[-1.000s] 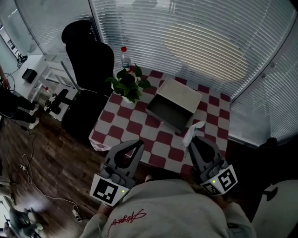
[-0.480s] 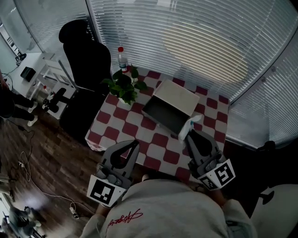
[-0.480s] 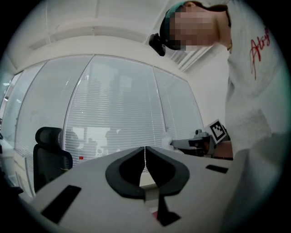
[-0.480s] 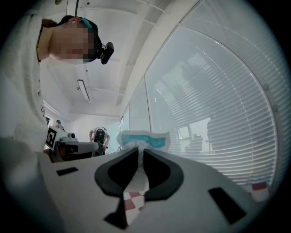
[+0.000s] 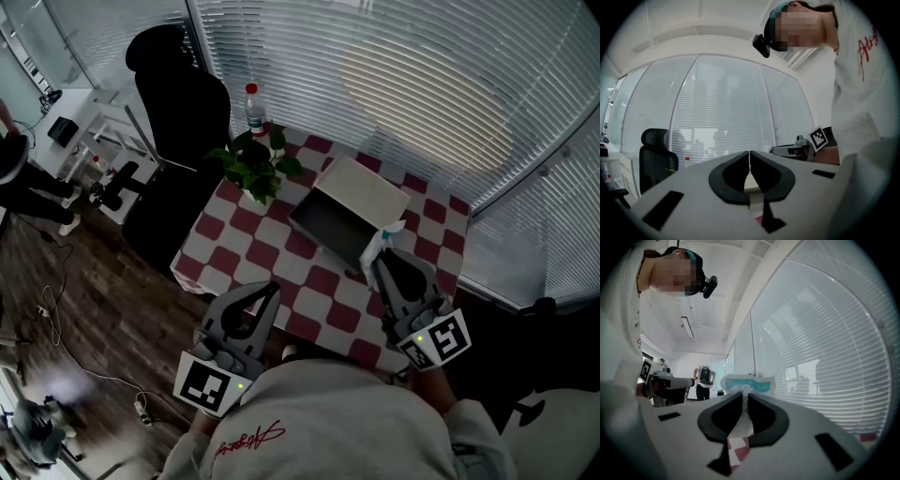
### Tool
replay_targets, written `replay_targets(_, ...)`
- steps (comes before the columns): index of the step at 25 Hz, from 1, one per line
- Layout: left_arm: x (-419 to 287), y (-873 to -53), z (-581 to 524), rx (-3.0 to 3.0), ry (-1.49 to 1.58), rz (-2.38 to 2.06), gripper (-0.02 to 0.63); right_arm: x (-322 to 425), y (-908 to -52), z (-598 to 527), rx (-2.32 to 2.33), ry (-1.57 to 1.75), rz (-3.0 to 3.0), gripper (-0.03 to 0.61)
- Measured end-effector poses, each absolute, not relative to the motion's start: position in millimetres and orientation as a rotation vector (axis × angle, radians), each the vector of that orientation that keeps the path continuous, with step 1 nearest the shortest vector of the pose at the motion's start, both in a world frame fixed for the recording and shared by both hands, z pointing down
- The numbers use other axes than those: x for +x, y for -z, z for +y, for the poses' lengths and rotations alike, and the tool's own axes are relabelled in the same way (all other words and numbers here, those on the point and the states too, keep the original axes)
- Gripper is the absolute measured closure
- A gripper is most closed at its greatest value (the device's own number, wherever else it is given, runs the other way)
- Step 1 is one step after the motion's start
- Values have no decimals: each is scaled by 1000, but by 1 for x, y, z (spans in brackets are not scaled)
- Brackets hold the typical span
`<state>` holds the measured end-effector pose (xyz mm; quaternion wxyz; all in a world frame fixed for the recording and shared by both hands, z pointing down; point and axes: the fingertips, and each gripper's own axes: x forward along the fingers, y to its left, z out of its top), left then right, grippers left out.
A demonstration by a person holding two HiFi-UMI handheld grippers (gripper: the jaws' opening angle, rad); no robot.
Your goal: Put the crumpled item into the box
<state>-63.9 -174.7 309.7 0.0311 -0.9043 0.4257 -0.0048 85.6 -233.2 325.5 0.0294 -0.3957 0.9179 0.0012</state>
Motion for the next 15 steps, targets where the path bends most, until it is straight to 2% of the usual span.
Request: replay_targets(15,-71,-309,-178,-2745,20,1400,594,73,-350,-267,-1179,25,2906,531)
